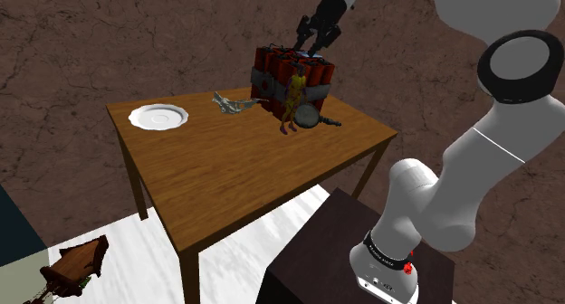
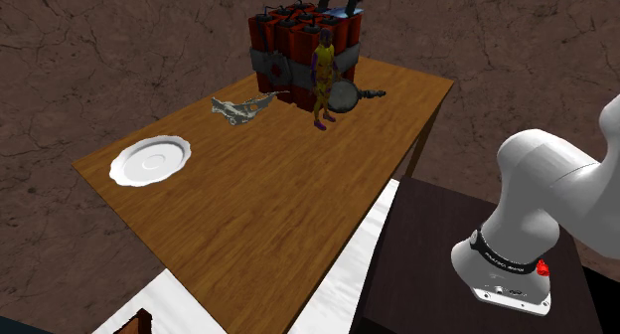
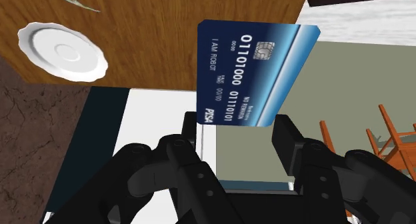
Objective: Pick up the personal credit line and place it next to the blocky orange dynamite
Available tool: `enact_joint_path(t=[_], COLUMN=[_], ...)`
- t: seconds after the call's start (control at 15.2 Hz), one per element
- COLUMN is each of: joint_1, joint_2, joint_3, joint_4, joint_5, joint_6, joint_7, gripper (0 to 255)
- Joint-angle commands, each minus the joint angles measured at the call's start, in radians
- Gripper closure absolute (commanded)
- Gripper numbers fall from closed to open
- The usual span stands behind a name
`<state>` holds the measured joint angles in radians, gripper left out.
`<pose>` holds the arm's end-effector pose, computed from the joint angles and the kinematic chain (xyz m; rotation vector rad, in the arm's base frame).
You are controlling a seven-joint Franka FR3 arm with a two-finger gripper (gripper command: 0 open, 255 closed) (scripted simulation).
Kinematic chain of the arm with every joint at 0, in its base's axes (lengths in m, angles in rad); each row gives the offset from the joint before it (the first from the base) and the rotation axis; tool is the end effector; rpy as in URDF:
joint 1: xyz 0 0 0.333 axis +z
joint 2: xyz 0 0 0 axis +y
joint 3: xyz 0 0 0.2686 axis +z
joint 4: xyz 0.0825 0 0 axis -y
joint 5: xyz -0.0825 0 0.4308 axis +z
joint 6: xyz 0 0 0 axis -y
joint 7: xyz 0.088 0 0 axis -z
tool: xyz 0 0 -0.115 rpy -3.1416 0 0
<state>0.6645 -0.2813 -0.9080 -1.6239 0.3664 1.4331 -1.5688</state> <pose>0.5184 -0.1415 0.6410 -2.0699 -1.7357 -0.6258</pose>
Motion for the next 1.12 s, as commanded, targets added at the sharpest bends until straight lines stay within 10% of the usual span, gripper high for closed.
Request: enact_joint_path(t=[0.0, 0.33, 0.53, 1.06], joint_1=[-0.003, 0.011, -0.030, -0.771], joint_2=[0.022, 0.132, 0.365, 0.735], joint_3=[-0.057, -0.266, -0.498, -0.289], joint_4=[0.031, 0.140, 0.245, 0.619], joint_5=[0.008, 0.071, 0.259, 0.571], joint_6=[-0.041, -0.166, -0.321, -0.638], joint_7=[-0.052, -0.211, -0.410, -0.659], gripper=[255, 255, 255, 255])
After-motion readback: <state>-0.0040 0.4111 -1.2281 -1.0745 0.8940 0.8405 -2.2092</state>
